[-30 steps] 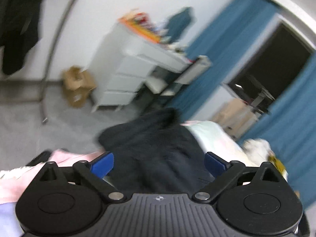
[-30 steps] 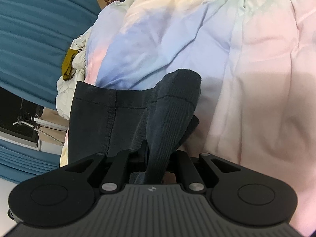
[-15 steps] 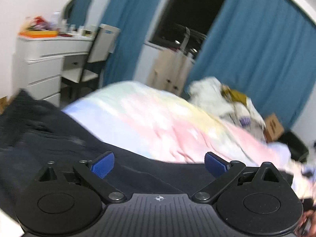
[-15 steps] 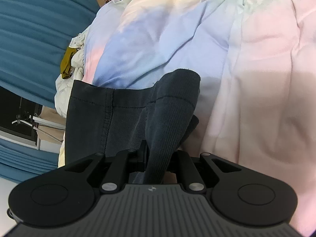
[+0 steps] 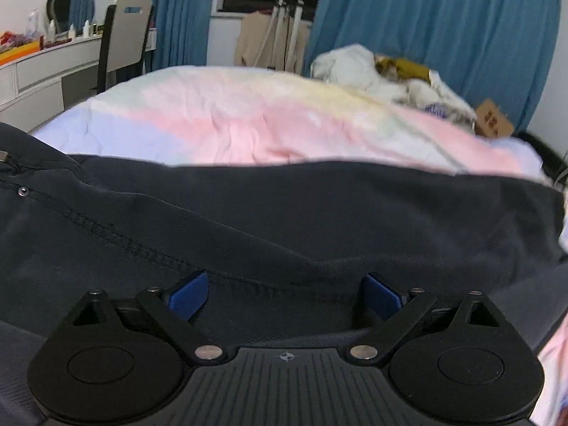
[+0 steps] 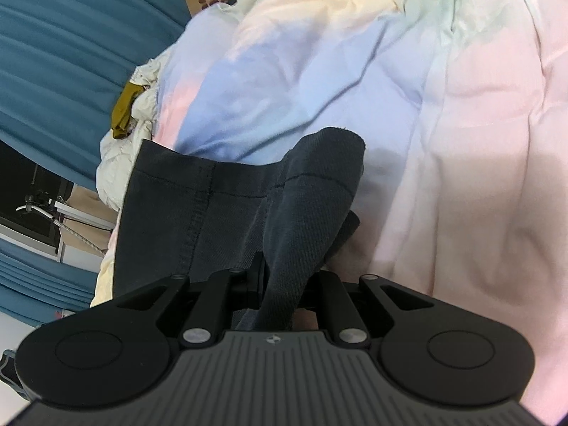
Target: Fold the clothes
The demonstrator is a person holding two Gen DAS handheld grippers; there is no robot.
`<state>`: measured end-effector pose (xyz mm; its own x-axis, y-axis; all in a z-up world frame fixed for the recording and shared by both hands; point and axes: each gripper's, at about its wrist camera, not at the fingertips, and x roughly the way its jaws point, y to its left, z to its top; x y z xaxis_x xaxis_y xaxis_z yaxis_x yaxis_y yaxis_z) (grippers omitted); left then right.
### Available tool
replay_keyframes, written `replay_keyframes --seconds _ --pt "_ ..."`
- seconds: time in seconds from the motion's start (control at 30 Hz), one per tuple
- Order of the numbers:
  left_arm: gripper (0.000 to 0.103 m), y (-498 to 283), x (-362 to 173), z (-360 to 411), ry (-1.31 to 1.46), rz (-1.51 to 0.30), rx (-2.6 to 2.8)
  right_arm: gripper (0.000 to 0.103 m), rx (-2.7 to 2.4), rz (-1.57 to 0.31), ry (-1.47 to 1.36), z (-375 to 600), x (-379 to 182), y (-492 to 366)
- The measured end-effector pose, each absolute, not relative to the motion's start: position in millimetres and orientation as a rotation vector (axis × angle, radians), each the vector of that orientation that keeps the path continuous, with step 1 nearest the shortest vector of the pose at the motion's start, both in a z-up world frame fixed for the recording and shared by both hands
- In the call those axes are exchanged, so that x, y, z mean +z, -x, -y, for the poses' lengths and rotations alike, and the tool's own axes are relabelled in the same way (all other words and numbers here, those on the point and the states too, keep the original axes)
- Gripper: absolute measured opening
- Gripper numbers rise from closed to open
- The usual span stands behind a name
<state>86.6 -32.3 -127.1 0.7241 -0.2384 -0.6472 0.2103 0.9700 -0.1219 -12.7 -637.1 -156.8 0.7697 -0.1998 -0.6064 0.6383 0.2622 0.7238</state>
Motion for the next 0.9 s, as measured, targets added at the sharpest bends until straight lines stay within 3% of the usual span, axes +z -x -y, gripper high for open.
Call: replay_keyframes --seconds 0.27,0.63,0.77,0.9 --pt "0.099 -92 -132 28 0.03 -0.725 -0.254 0.01 -0.575 -0.4 -0.881 598 -99 3" --pt "0.099 -91 -96 -2 0.091 -0.65 -0.217 0.01 -0.306 -0.137 -0.274 477 -10 -8" --pt "0.099 -87 -69 -19 0.048 -0.547 -0.165 0.01 -0.112 -0.13 -0.078 393 -7 -11" --pt "0.1 -76 -47 -48 0.121 -0.473 -0.156 0.01 0.134 -0.28 0.106 304 -41 -17"
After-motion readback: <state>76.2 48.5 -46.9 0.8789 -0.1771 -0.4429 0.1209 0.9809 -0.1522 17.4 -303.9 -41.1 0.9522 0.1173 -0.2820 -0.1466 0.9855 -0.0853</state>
